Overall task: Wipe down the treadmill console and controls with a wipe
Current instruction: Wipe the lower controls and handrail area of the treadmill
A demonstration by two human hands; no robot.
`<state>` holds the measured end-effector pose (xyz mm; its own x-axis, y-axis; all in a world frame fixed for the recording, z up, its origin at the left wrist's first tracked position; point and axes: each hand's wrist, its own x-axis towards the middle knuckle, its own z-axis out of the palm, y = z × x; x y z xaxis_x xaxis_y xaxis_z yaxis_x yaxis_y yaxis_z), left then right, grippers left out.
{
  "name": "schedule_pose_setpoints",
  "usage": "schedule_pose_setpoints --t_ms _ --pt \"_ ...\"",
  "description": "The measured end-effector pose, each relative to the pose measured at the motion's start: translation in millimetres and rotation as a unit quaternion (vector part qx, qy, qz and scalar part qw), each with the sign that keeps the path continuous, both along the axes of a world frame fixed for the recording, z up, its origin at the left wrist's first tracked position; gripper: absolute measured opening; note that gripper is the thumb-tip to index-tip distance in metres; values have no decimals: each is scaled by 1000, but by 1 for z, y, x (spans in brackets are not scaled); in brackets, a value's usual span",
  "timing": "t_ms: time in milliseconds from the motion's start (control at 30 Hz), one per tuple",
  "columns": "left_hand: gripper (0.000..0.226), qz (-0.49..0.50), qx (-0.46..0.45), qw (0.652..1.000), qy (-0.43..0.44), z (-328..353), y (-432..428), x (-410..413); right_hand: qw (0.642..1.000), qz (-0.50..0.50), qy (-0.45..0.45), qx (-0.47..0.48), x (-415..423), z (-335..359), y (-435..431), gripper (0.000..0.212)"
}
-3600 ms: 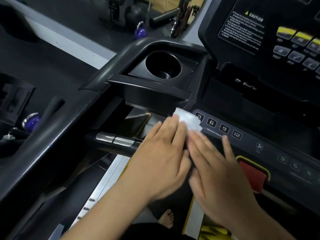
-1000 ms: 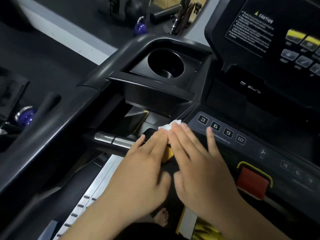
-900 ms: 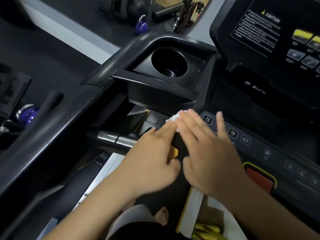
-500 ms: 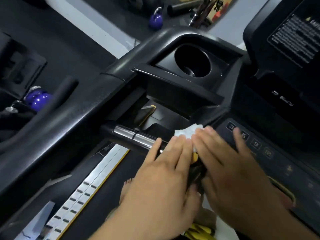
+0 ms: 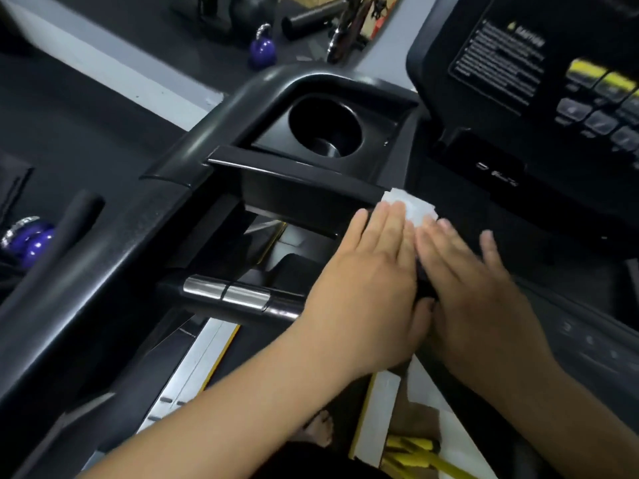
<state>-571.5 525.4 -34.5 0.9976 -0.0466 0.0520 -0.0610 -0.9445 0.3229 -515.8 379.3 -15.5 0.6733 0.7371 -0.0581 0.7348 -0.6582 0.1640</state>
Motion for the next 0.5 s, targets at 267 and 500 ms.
schedule_pose_setpoints --t_ms 267,500 --pt "63 -96 80 991 -36 -24 -53 -52 997 -32 36 53 -65 -25 -66 71" --pt "83 -140 177 974 -32 -5 -82 7 978 -178 49 94 -27 -2 -77 59"
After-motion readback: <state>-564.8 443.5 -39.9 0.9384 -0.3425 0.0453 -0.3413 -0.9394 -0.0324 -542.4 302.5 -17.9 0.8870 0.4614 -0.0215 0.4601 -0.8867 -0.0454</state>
